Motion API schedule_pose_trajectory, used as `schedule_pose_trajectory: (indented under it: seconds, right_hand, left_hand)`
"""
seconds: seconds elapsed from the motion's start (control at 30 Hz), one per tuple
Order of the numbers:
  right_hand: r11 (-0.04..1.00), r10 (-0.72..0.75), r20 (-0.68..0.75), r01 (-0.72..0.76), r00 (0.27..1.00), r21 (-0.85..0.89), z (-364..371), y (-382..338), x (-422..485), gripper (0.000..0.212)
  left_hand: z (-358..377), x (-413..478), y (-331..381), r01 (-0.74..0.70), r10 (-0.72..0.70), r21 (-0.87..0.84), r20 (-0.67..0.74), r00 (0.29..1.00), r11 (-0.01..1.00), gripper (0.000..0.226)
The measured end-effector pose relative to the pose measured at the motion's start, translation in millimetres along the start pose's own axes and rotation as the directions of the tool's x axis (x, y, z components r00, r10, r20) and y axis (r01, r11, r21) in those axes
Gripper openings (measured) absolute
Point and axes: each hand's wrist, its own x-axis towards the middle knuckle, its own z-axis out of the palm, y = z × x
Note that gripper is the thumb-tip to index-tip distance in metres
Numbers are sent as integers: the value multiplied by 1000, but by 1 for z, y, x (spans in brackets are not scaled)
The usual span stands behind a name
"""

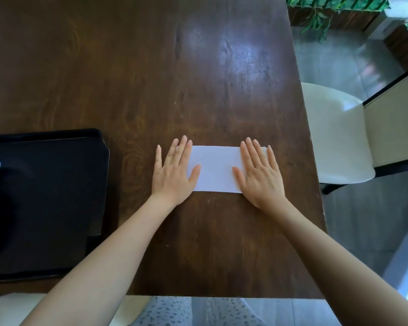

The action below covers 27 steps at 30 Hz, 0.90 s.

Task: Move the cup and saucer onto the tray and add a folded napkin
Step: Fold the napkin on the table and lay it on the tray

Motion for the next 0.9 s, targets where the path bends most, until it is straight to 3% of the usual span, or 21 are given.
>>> schedule_pose_trajectory:
  seconds: [0.3, 0.4, 0.47, 0.53, 0.57, 0.63, 0.73, 0.9]
  right_hand:
    - [994, -81, 34, 78, 996, 79, 2, 15, 1, 66]
    - [967, -92, -22, 95, 995, 237, -4, 17, 0, 60]
    - [892, -14, -97, 57, 995, 448, -11, 19, -2, 55]
    - [846, 122, -132, -34, 984, 532, -20, 21, -2, 53]
    - [862, 166, -149, -70, 975, 501, -25, 18, 0, 53]
    - [931, 102, -177, -31, 979, 364, -33, 1, 7, 50]
    - [969, -153, -40, 158, 987, 191, -26, -37, 13, 51]
    - [985, -141, 41, 137, 989, 103, -6, -21, 8, 60]
  left_hand:
    - [-3, -1, -1, -13, 12, 22, 51, 999, 1000, 76]
    - [-10, -2, -7, -38, 33, 62, 73, 997, 997, 73]
    - [-19, -5, -16, 65, -66, 20, 45, 997, 998, 74]
    - [-31, -9, -24, 239, -241, -45, -49, 969, 970, 71]
    - [-36, -9, -22, 290, -297, -73, -111, 948, 954, 67]
    - [-41, -7, -1, 232, -252, -119, -189, 949, 965, 58]
    - [-22, -8, 41, 6, -15, -79, -113, 994, 997, 54]
    - [6, -6, 38, 3, -4, -22, -29, 1000, 1000, 57]
